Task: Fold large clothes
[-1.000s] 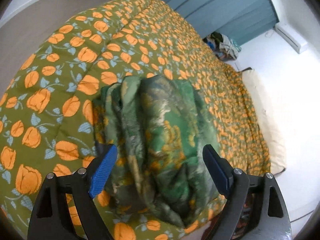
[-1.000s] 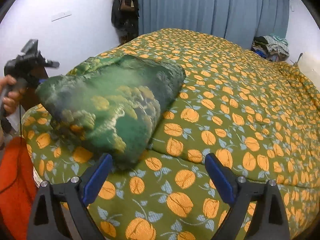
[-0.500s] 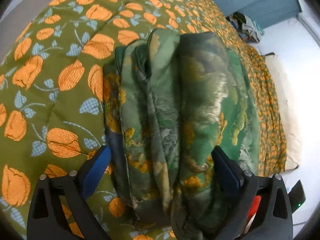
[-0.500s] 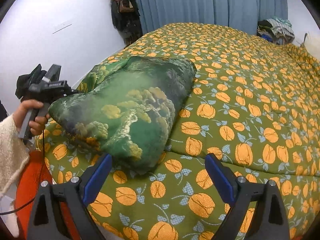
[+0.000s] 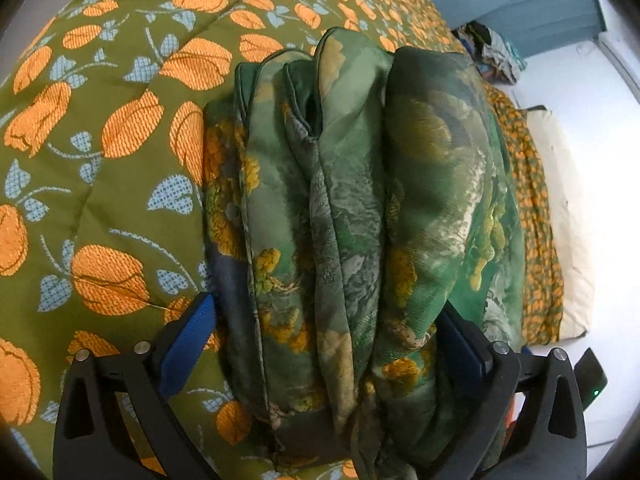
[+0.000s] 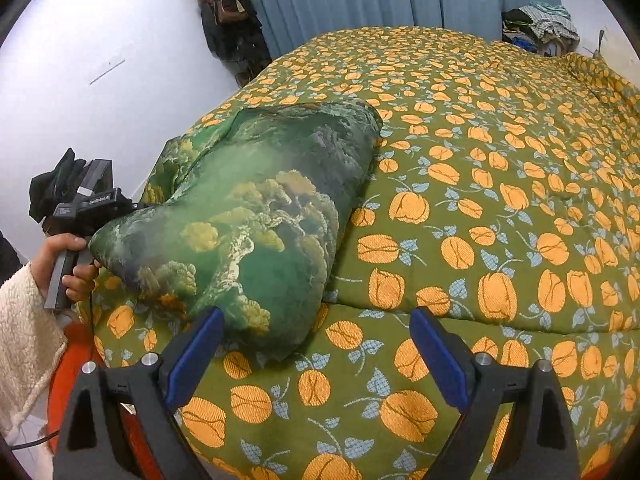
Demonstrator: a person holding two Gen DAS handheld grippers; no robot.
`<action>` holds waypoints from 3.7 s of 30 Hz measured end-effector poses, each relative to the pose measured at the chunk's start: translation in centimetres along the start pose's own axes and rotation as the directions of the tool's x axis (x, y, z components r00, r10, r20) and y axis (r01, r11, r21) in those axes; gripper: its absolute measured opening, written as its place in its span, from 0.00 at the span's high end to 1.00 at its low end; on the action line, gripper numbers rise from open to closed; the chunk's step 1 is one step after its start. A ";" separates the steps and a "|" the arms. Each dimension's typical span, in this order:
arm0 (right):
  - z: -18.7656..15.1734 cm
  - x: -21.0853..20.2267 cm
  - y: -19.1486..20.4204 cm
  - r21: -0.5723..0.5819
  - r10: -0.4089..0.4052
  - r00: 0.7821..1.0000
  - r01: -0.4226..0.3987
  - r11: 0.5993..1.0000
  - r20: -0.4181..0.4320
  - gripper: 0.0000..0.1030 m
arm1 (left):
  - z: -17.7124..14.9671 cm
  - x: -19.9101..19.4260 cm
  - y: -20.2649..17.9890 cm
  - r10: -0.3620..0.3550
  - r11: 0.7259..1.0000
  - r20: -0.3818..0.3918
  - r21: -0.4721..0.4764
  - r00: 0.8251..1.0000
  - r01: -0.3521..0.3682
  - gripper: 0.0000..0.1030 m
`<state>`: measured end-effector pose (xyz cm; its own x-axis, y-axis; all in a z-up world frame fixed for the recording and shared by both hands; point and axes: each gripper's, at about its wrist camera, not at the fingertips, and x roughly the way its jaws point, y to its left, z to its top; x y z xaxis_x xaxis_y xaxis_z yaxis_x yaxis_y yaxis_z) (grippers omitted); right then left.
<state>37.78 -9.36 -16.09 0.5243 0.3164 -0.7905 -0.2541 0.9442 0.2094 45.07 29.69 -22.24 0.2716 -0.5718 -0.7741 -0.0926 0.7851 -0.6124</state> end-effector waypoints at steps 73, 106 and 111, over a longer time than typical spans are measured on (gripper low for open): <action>22.5 14.4 -5.1 -0.004 0.308 0.933 -0.312 0.950 0.187 0.35 | 17.8 4.9 -12.4 -0.116 0.962 0.185 0.265 0.976 0.064 0.29; 7.0 -8.2 -2.6 0.063 -0.290 0.850 0.293 0.954 0.440 0.00 | -6.8 -7.9 -24.9 0.336 0.668 0.840 0.106 0.426 -0.736 0.00; 5.2 -10.8 -0.6 0.036 -0.297 0.846 0.314 0.949 0.443 0.00 | -9.4 -8.3 -26.7 0.320 0.685 0.839 0.116 0.441 -0.719 0.00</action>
<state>36.47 -12.85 -4.71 0.8790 0.0276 -0.4761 -0.0471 0.9985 -0.0291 36.29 11.30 -0.97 0.8933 0.1991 -0.4030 -0.1476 0.9767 0.1555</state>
